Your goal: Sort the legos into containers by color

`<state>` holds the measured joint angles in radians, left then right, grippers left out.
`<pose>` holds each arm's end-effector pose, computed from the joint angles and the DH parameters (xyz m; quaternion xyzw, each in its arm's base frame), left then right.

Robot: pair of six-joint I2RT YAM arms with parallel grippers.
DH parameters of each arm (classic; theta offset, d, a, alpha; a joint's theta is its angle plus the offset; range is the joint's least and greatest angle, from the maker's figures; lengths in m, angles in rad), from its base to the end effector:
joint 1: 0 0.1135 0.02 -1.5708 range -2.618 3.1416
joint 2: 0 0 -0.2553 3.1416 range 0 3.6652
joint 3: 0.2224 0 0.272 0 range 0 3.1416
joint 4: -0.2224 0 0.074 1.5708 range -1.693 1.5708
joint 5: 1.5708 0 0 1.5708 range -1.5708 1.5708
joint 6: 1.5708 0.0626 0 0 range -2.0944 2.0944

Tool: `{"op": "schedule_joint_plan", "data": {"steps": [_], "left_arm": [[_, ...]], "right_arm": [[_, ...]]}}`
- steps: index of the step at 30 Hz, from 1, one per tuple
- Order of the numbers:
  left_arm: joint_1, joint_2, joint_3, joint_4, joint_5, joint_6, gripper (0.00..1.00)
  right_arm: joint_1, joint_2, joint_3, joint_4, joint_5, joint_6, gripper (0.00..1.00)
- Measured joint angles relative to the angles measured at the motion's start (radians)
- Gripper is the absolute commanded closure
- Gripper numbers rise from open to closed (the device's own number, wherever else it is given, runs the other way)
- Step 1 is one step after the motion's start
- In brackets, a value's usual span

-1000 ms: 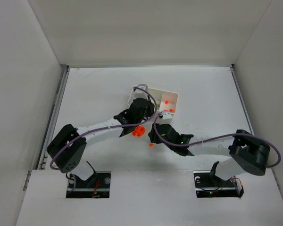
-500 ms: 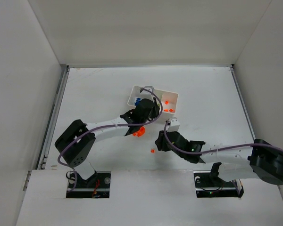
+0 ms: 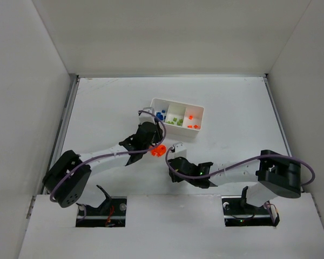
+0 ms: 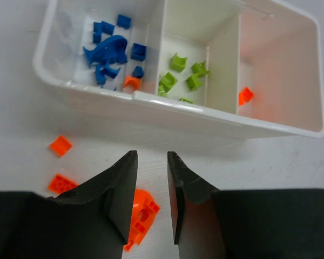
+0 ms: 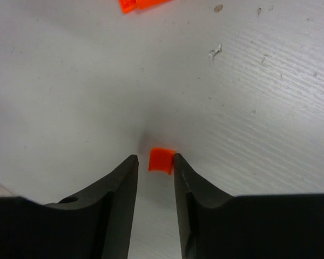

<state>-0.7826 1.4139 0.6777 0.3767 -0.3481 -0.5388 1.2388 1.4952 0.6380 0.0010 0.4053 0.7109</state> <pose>0.2571 -0.2255 0.1852 0.0006 0.8157 -0.2317 0.5301 0.1230 0.2812 0.1074 -0.1715 0.9043 0.1777 0.3483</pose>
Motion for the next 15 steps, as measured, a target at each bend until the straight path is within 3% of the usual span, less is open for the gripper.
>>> {"op": "schedule_joint_plan", "data": {"steps": [10, 15], "left_arm": [[0.021, -0.129, -0.126, -0.020, -0.030, -0.022, 0.66], [0.019, -0.155, -0.174, -0.045, -0.035, -0.041, 0.65]], "right_arm": [[0.037, 0.076, 0.101, -0.125, 0.117, 0.004, 0.82], [0.050, 0.076, 0.109, -0.156, 0.142, 0.009, 0.83]]}}
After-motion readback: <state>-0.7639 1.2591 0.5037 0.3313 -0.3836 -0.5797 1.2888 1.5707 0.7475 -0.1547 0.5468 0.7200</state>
